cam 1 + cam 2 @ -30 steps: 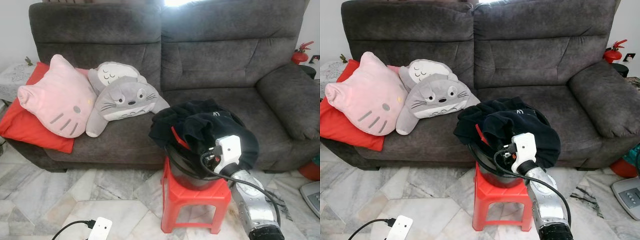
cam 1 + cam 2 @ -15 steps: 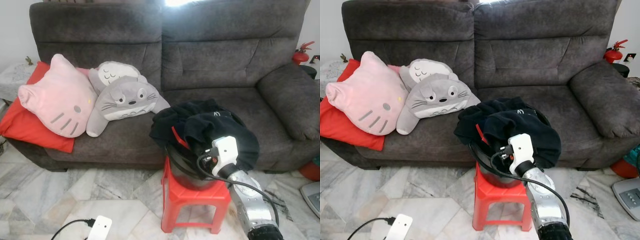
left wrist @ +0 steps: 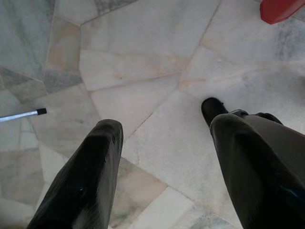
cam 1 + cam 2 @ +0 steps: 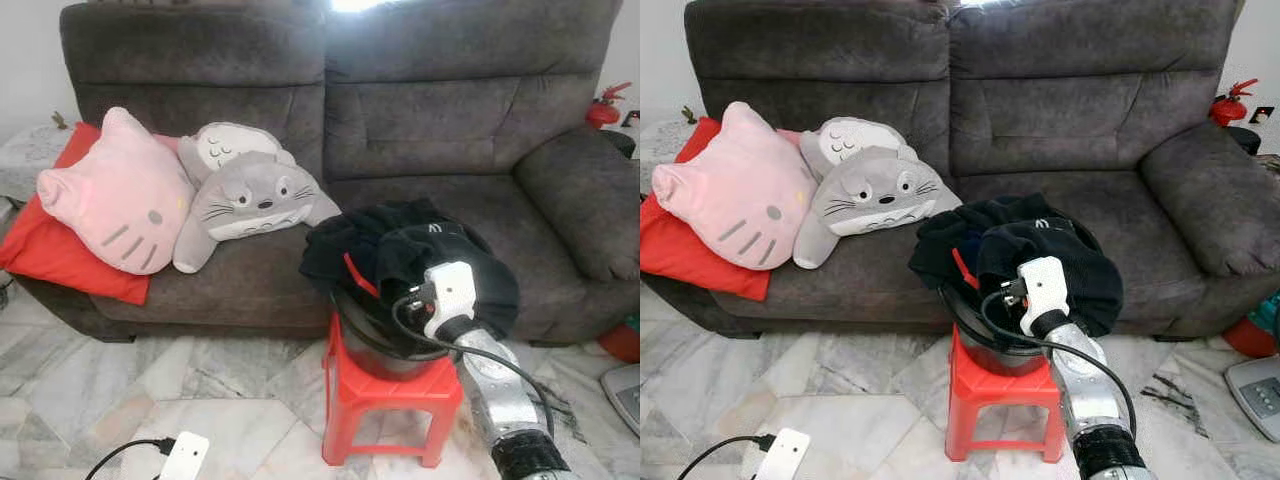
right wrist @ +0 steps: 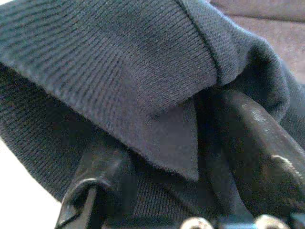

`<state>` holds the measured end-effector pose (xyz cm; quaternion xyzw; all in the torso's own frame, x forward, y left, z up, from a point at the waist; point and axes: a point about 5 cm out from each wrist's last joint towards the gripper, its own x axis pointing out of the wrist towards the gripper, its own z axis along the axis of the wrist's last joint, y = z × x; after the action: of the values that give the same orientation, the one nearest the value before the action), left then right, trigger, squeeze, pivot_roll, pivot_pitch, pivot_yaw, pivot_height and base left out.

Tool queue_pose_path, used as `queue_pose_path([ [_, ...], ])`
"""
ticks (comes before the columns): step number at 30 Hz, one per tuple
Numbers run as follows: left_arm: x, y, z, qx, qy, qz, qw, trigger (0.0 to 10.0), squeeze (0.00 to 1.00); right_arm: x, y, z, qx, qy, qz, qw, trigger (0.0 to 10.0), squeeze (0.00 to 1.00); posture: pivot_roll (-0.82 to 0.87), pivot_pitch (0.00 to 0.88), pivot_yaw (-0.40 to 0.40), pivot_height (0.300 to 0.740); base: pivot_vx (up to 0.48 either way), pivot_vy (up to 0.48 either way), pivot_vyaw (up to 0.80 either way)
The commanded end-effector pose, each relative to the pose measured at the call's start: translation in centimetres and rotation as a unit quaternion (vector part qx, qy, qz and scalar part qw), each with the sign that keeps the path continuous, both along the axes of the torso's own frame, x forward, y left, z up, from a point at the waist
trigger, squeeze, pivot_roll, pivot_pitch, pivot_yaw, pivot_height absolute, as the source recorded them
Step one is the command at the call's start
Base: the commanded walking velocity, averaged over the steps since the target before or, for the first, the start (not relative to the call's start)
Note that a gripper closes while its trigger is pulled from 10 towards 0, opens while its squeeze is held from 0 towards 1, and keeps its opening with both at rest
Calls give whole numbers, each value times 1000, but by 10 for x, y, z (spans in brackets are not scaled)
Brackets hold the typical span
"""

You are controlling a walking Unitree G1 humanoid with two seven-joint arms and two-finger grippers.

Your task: Hang hanger

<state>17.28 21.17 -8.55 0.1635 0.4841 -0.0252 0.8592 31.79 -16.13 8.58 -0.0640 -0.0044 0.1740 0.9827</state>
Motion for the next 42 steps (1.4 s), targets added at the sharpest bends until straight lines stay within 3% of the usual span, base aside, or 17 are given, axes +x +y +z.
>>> queue_pose_path([
  [1, -3, 1, -2, 5, 10, 2, 1000, 10000, 0, 3, 1, 3, -2, -8, -3, 1000, 10000, 0, -208, 0, 41, 727, 0, 0, 0],
  [10, -7, 0, -3, 5, 17, 0, 1000, 10000, 0, 9, 7, 10, -2, -30, 9, 999, 10000, 0, -208, 0, 41, 727, 0, 0, 0],
  [15, -10, 2, -4, 5, 20, 0, 1000, 10000, 0, 9, 15, 11, -52, -53, 35, 997, 10000, 0, -206, 0, 42, 727, 0, 0, 0],
  [26, -6, 2, -3, 4, 13, -2, 1000, 10000, 0, 14, 14, 1, -88, -38, -10, 995, 10000, 0, -202, 0, 42, 727, 0, 0, 0],
  [33, -3, 0, -1, 2, 6, -4, 1000, 10000, 0, 20, 4, -5, -123, -16, -65, 990, 10000, 0, -203, 0, 41, 727, 0, 0, 0],
  [42, 1, -3, 0, -1, -1, -7, 1000, 10000, 0, 26, -4, 10, -117, -66, -120, 984, 10000, 0, -202, 0, 40, 727, 0, 0, 0],
])
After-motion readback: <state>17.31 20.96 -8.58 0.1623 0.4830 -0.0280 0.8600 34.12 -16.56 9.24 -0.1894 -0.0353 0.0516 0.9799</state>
